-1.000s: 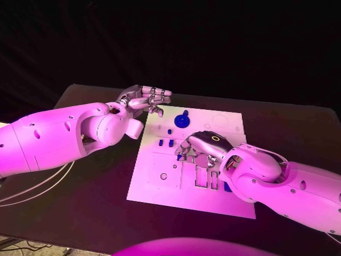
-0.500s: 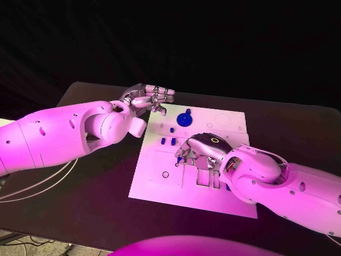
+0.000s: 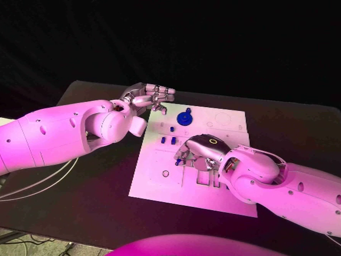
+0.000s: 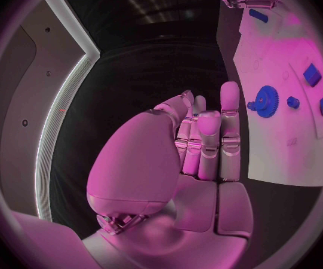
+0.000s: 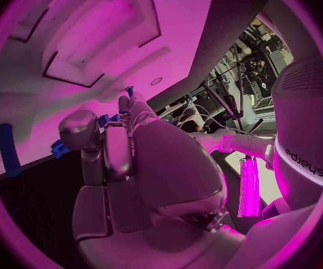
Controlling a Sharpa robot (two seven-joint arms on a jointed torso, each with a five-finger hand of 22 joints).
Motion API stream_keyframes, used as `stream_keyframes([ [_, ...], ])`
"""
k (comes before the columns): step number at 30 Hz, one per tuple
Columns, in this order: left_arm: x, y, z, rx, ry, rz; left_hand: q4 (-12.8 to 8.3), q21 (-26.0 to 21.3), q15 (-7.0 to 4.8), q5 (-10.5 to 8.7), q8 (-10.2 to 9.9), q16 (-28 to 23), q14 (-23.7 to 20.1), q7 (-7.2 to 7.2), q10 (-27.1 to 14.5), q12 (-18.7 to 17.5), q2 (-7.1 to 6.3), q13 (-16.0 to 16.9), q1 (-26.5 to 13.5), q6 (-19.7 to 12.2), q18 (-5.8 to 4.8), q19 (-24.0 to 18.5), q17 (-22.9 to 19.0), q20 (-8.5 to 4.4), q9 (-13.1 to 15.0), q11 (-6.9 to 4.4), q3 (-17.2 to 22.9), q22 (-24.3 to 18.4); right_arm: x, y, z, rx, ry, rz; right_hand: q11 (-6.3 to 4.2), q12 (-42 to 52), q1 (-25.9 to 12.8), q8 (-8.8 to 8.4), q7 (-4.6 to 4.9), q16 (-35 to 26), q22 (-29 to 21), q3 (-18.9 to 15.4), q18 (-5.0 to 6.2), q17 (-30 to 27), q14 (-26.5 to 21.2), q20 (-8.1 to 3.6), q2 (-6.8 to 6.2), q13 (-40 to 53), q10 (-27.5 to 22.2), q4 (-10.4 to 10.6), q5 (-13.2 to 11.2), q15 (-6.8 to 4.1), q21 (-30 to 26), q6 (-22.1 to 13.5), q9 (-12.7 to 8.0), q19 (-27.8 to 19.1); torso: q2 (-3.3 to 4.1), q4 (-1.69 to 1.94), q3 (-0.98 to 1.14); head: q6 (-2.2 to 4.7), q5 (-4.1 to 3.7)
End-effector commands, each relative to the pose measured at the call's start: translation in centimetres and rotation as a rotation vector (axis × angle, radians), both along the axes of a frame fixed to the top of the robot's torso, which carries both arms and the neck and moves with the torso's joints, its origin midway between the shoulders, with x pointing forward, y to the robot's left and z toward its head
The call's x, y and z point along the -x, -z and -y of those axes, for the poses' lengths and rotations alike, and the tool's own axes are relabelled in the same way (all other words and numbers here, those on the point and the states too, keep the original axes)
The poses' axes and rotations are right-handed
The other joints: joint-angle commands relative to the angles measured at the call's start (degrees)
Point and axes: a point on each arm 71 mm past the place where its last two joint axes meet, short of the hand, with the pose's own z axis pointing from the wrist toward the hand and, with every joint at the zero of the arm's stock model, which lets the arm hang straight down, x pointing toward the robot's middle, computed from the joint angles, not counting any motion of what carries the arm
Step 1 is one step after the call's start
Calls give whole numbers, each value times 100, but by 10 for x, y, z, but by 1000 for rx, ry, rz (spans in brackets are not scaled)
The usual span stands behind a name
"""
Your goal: Assemble the parts on the task board
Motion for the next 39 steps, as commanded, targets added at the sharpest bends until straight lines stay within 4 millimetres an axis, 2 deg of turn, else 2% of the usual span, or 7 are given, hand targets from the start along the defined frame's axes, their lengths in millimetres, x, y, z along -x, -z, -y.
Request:
stream_keyframes([
  [1, 1, -1, 3, 16, 23, 1, 9, -23, -13, 11, 33, 0, -4, 12, -42, 40, 21, 11, -62, -47, 106, 12, -14, 6, -8, 13, -23, -3, 2, 3, -2, 36, -18, 14, 23, -28, 2, 6, 3, 37, 5, 27, 38, 5, 215, 24, -51, -5, 9, 3, 20, 9, 33, 18, 5, 35, 0, 0, 1, -3, 3],
  [13, 1, 0, 4, 16, 28, -5, 9, -23, -13, 11, 33, 0, -4, 12, -42, 40, 21, 11, -62, -47, 106, 12, -14, 6, -8, 13, -23, -3, 3, 7, -6, 104, -13, 65, 21, -25, -9, 8, 2, 52, 30, 53, 35, 23, 218, 24, -72, -4, 15, -3, 20, 9, 49, 21, 5, 44, 1, 2, -1, -26, -4],
  [22, 1, 0, 4, 15, 35, -10, 12, -27, -12, 11, 33, -5, -10, 13, -52, 49, 18, 13, -73, -55, 106, 10, -26, 7, -10, 14, -30, -4, 4, 10, -7, 165, -10, 82, 26, -27, -124, 4, 1, 49, 19, 97, 38, 14, 214, 32, -171, -4, 17, 30, 17, 17, 46, 16, 1, 35, -2, 2, -1, -36, -7],
  [26, 1, 0, 4, 15, 36, -12, 12, -27, -12, 11, 33, -5, -10, 13, -52, 49, 18, 13, -73, -55, 106, 10, -26, 7, -10, 14, -30, -4, 4, 10, -7, 159, -1, 90, 94, -59, -309, -36, 67, 49, -32, 45, 38, 10, 212, 58, -338, -22, -173, 125, 14, 71, 14, -168, -46, 4, -4, -1, -2, -41, -8],
  [30, 1, 0, 4, 14, 37, -14, 12, -27, -12, 11, 33, -5, -10, 13, -52, 49, 18, 13, -73, -55, 106, 10, -26, 7, -10, 14, -30, -4, 3, 8, -5, 135, 19, 105, 218, -35, -557, -29, 157, -70, -397, -62, 101, -134, 161, 151, -626, -17, -813, 215, 36, 173, -222, -829, -114, -179, -4, -2, -4, -42, -8],
  [32, 1, 0, 4, 14, 37, -15, 12, -28, -12, 11, 34, -7, -12, 13, -53, 50, 18, 14, -74, -56, 106, 10, -29, 8, -11, 14, -31, -4, 3, 5, -4, 110, 30, 119, 247, -18, -616, -25, 168, -187, -608, -88, 142, -269, 95, 183, -711, -10, -1049, 194, 44, 194, -368, -1040, -101, -296, -4, 2, -1, -32, -18],
  [39, 1, 1, 2, 11, 35, -19, 13, -30, -11, 12, 34, -14, -18, 13, -60, 55, 17, 15, -78, -61, 106, 9, -42, 8, -12, 15, -34, -5, 8, -8, 7, -34, 50, 145, 270, 124, -612, 27, 201, -194, -648, 2, 156, -287, 72, 213, -714, 17, -1155, 123, 97, 213, -408, -940, -58, -331, -6, -3, 0, -8, -46],
])
